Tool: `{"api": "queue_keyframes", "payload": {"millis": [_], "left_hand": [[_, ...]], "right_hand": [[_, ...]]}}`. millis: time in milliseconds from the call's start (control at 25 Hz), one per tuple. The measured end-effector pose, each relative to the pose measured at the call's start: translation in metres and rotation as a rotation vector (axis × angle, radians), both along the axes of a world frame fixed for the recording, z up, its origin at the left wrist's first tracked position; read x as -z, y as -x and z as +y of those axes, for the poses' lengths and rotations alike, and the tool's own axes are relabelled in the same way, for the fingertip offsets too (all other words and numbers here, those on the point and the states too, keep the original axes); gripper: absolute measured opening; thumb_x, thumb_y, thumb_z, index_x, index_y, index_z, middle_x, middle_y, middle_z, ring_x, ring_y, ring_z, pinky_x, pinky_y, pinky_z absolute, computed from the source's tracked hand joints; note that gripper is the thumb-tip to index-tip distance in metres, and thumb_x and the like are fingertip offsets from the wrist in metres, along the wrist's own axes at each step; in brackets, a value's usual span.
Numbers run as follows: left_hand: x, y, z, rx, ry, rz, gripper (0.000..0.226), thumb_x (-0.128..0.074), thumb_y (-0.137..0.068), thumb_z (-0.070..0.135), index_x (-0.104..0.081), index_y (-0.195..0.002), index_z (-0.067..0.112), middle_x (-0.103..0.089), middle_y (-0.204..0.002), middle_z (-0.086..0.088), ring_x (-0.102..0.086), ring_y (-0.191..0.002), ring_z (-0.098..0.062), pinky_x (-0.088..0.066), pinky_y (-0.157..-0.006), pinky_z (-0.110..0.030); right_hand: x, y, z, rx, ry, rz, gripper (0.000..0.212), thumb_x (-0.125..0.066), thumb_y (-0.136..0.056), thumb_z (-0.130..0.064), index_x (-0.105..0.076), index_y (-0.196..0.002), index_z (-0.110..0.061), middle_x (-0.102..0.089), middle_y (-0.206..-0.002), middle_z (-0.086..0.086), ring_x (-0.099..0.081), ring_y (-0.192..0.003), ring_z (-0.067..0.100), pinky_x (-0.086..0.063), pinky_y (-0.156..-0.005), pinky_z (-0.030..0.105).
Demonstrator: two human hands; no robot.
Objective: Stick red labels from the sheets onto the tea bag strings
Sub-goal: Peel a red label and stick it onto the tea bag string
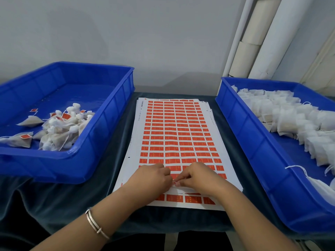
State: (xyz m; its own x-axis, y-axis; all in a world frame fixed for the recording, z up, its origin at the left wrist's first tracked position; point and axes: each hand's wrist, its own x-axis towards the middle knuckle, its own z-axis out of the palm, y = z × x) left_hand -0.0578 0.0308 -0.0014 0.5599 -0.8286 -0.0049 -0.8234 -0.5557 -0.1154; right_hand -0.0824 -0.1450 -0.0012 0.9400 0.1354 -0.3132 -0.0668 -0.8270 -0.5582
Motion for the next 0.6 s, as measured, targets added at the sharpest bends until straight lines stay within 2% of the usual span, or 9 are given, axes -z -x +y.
{"api": "queue_keyframes", "payload": {"millis": [120, 360, 440, 520, 600], "left_hand": [[0.007, -0.001, 0.004, -0.022, 0.094, 0.019, 0.029, -0.051, -0.095, 0.034, -0.057, -0.120, 0.021, -0.059, -0.114, 0.003, -0.055, -0.098, -0.015, -0.050, -0.085, -0.030], [0.017, 0.002, 0.003, -0.244, 0.336, 0.087, 0.033, -0.035, -0.098, 0.044, -0.059, -0.114, 0.029, -0.060, -0.111, 0.013, -0.055, -0.096, -0.006, -0.041, -0.083, -0.018], [0.020, 0.004, 0.003, -0.325, 0.409, 0.109, 0.034, -0.035, -0.097, 0.046, -0.061, -0.112, 0.029, -0.060, -0.109, 0.014, -0.055, -0.095, -0.006, -0.040, -0.084, -0.016], [0.022, 0.005, 0.001, -0.402, 0.517, 0.123, 0.034, -0.038, -0.096, 0.046, -0.063, -0.107, 0.027, -0.062, -0.103, 0.013, -0.054, -0.089, -0.004, -0.039, -0.080, -0.014], [0.022, 0.004, -0.002, -0.453, 0.617, 0.128, 0.033, -0.041, -0.094, 0.045, -0.065, -0.105, 0.025, -0.062, -0.100, 0.012, -0.052, -0.086, -0.003, -0.037, -0.078, -0.012]], "right_hand": [[0.000, 0.001, 0.000, 0.012, -0.003, -0.018, 0.023, -0.062, -0.089, -0.035, -0.071, -0.109, -0.027, -0.069, -0.102, -0.012, -0.060, -0.080, 0.007, -0.047, -0.070, 0.017], [-0.003, 0.004, 0.006, 0.091, 0.040, -0.121, 0.019, -0.065, -0.086, -0.037, -0.073, -0.101, -0.029, -0.067, -0.100, -0.013, -0.058, -0.075, 0.005, -0.042, -0.063, 0.013], [-0.007, 0.012, 0.010, 0.181, 0.041, -0.223, 0.011, -0.067, -0.083, -0.041, -0.064, -0.079, -0.032, -0.062, -0.086, -0.020, -0.055, -0.070, 0.004, -0.040, -0.059, 0.012], [-0.008, 0.022, 0.015, 0.279, -0.007, -0.342, 0.029, -0.068, -0.080, -0.040, -0.048, -0.062, -0.029, -0.055, -0.063, -0.017, -0.053, -0.057, 0.005, -0.037, -0.053, 0.013], [-0.010, 0.032, 0.019, 0.330, -0.055, -0.413, 0.034, -0.069, -0.078, -0.029, -0.042, -0.058, -0.028, -0.051, -0.054, -0.011, -0.052, -0.051, 0.005, -0.035, -0.050, 0.013]]}}
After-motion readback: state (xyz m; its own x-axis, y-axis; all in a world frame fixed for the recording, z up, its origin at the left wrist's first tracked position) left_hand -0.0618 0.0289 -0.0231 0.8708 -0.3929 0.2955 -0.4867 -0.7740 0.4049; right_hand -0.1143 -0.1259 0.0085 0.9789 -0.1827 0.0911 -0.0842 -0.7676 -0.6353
